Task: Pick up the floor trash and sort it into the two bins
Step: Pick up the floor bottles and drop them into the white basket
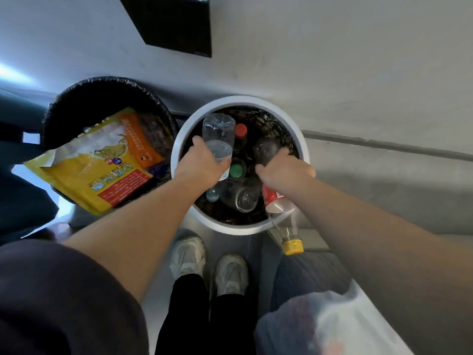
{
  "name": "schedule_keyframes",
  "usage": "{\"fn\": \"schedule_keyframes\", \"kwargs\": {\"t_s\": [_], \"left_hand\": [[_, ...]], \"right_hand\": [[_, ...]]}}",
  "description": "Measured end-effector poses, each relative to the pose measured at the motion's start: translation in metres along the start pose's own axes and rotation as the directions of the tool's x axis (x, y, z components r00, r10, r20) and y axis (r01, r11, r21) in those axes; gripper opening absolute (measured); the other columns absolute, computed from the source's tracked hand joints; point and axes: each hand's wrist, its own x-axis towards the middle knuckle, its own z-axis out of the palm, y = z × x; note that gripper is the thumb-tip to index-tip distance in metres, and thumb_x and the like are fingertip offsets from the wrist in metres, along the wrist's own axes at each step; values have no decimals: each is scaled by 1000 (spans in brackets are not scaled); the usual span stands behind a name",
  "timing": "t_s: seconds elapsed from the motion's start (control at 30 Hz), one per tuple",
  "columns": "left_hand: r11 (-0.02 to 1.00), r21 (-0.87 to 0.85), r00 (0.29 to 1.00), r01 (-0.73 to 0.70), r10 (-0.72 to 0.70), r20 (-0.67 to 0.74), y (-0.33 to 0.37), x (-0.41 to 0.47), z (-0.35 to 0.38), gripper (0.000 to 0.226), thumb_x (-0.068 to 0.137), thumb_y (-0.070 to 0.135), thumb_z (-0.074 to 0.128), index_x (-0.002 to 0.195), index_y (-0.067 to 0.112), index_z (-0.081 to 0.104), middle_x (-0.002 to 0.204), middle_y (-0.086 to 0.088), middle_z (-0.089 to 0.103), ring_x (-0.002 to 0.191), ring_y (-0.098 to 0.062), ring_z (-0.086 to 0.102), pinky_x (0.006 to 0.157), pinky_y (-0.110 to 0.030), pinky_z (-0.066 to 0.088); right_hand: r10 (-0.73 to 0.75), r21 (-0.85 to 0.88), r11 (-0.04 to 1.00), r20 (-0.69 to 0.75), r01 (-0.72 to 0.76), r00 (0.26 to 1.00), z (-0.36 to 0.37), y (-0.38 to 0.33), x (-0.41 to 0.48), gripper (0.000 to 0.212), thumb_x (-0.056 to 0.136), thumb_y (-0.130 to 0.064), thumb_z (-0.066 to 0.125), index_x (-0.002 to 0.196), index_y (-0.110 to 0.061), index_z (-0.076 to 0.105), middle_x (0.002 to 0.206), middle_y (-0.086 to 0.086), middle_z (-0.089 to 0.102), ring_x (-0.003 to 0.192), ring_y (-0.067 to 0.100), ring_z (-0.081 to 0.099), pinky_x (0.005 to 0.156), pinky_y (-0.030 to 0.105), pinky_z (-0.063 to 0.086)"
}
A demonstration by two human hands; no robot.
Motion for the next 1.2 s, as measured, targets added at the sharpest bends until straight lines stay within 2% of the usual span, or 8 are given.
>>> {"fn": "schedule_keyframes", "kwargs": {"t_s": [0.2, 0.33, 0.5, 0.63, 0.73, 0.9, 1.03, 1.2], "left_hand": [[999, 12, 993, 40, -41, 109, 6, 21, 6, 77, 86, 49, 61, 134, 1, 25, 129, -19, 51, 114, -34, 53, 93, -43, 47], [999, 12, 990, 40, -41, 136, 4, 27, 11, 84, 85, 53, 60, 139, 1, 21, 133, -18, 48, 118, -33, 51, 90, -36, 42], [997, 60, 993, 46, -52, 101, 0, 7, -2, 71, 85, 43, 65, 131, 2, 31, 129, -19, 50, 116, -33, 52, 83, -35, 41], [993, 121, 997, 0, -10, 80, 7, -28, -31, 66, 86, 34, 66, 132, 2, 32, 133, -19, 45, 117, -34, 51, 88, -40, 43], [974, 221, 996, -57, 42, 73, 16, -65, -66, 70, 89, 34, 62, 140, 3, 25, 138, -19, 39, 122, -34, 47, 94, -42, 43], [911, 393, 992, -126, 123, 31, 25, -153, -127, 66, 89, 42, 58, 139, 11, 29, 139, -13, 40, 131, -32, 35, 98, -46, 42], [854, 511, 991, -103, 130, -17, 29, -249, -171, 75, 91, 53, 46, 148, 15, 16, 156, -17, 15, 144, -35, 11, 113, -52, 22], [861, 509, 980, -22, 121, -161, 32, -384, -216, 79, 92, 60, 34, 152, 17, 6, 158, -17, -1, 146, -35, -3, 115, -57, 7]], "right_hand": [[-42, 111, 993, -31, 45, 999, 15, -28, 24, 80, 99, -45, 36, 151, -6, -10, 153, 16, 25, 133, 36, 38, 96, 44, 40], [-5, 150, 988, -124, 23, 992, 23, -32, 31, 80, 98, -46, 37, 151, -3, -4, 152, 17, 26, 133, 35, 36, 96, 44, 39], [-50, 194, 978, -110, 71, 993, 13, -18, 13, 78, 97, -49, 36, 152, -5, 1, 154, 16, 20, 137, 36, 29, 101, 46, 37], [-119, 89, 986, -200, 139, 973, -2, 1, -27, 75, 97, -48, 36, 153, -10, 5, 153, 12, 24, 138, 32, 28, 104, 44, 35], [-163, -36, 987, -199, 159, 966, -24, 15, -67, 69, 97, -49, 31, 153, -16, 6, 152, 9, 25, 137, 30, 27, 100, 44, 35], [-252, -202, 956, -204, 211, 946, -70, 39, -157, 64, 98, -52, 21, 153, -23, 3, 158, 7, 11, 145, 33, 7, 112, 55, 19], [-347, -219, 928, -219, 300, 912, -110, 57, -249, 63, 98, -50, 23, 153, -25, 6, 160, 7, 8, 146, 33, 4, 112, 60, 11], [-476, -219, 878, -302, 426, 826, -143, 68, -361, 67, 96, -53, 34, 153, -27, 11, 160, 6, 10, 147, 32, 5, 113, 60, 11]]}}
